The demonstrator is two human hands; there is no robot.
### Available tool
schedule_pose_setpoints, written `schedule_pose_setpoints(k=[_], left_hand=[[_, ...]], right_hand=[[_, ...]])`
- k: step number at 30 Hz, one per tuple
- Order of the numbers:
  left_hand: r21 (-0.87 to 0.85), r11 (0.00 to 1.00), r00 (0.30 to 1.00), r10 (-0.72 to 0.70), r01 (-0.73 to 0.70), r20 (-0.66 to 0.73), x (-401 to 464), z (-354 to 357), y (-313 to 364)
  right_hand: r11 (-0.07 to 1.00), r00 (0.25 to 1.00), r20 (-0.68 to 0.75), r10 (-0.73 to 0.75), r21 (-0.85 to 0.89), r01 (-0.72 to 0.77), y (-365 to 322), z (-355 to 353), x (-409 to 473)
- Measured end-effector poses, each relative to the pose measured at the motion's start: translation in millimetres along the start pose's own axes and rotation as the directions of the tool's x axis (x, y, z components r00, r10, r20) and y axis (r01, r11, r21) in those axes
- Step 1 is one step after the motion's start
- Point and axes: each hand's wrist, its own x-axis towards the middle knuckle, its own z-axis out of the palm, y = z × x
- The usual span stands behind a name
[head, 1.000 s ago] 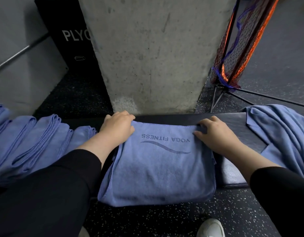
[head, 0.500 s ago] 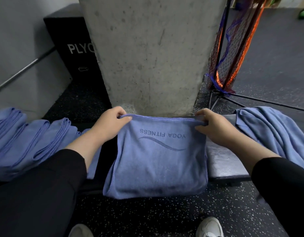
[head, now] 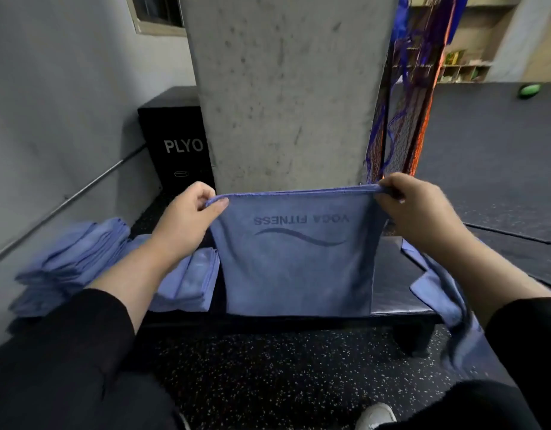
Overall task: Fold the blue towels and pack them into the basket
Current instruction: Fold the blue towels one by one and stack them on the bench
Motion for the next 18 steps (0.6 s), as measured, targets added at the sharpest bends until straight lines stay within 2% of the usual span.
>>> schedule_pose_setpoints(k=[3, 7, 10, 15, 18], left_hand=[[0.129, 0.991, 0.998, 0.017, -0.024, 0.057, -5, -20, 26], [0.047, 0.999, 1.0, 0.009, -0.009, -0.006, -12, -42, 54], [0.027, 0.999, 1.0, -0.02, 0.02, 0.003, -19, -52, 68], [-0.112, 0.992, 0.998, -0.06, 0.06, 0.005, -31, -63, 81], [-0.182, 0.979, 0.996, -0.084, 0.089, 0.032, -40, -63, 92]], right_hand=[[0.999, 0.999, -0.013, -0.046, -0.015, 0.046, -22, -29, 3], [0.997, 0.997, -0.047, -0.055, -0.06, 0.052, -40, -56, 7], [0.996, 0.997, -0.063, -0.051, -0.074, 0.046, -48, -70, 3], [1.0, 0.991, -0.131, 0.031, 0.012, -0.029, -61, -88, -9], [0.982, 0.987, -0.131, 0.091, 0.177, -0.067, -67, -98, -20]])
